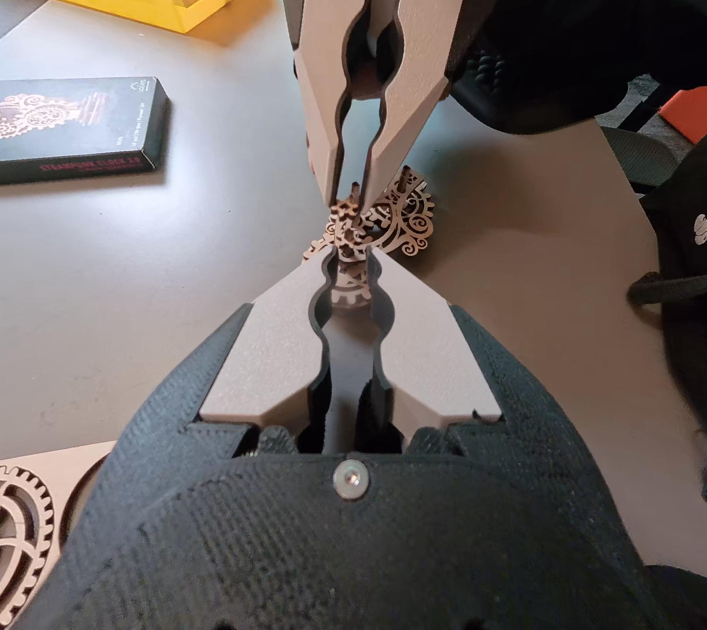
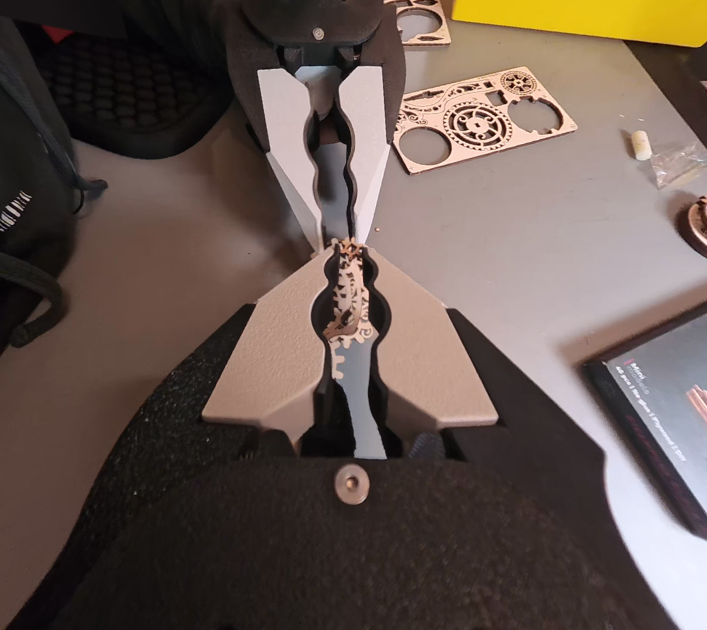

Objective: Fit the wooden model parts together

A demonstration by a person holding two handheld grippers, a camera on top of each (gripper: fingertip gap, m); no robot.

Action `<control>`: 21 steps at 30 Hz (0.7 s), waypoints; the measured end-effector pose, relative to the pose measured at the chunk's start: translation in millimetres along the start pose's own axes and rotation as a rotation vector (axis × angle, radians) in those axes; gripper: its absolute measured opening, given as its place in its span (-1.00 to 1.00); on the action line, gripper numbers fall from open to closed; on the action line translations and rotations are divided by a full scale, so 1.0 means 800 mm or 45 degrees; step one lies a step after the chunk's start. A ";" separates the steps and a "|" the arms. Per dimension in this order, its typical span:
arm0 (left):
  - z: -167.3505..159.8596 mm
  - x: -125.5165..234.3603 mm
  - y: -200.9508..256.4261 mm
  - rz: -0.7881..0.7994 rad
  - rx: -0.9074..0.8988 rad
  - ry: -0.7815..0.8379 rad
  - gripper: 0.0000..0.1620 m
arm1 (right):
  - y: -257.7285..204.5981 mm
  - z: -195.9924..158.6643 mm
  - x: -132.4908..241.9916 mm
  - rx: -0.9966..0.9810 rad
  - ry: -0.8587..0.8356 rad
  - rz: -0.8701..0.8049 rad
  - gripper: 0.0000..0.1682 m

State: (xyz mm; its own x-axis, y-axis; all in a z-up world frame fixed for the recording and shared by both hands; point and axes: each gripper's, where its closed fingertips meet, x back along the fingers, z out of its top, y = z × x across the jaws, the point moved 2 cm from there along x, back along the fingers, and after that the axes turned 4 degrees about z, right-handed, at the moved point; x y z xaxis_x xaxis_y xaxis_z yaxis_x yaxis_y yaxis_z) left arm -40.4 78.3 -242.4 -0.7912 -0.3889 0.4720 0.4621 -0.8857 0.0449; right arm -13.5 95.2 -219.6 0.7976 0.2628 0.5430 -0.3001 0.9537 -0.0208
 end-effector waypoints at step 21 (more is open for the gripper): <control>0.021 0.015 -0.002 0.015 -0.043 0.161 -0.95 | -0.004 0.004 -0.004 0.042 -0.010 -0.056 -0.89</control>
State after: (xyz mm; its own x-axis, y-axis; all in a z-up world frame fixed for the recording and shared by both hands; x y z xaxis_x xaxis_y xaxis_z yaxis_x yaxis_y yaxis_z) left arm -44.1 79.5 -222.2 -0.8308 -0.4265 0.3575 0.4599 -0.8879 0.0095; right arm -17.0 90.8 -219.0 0.8063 0.2193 0.5493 -0.2819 0.9589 0.0310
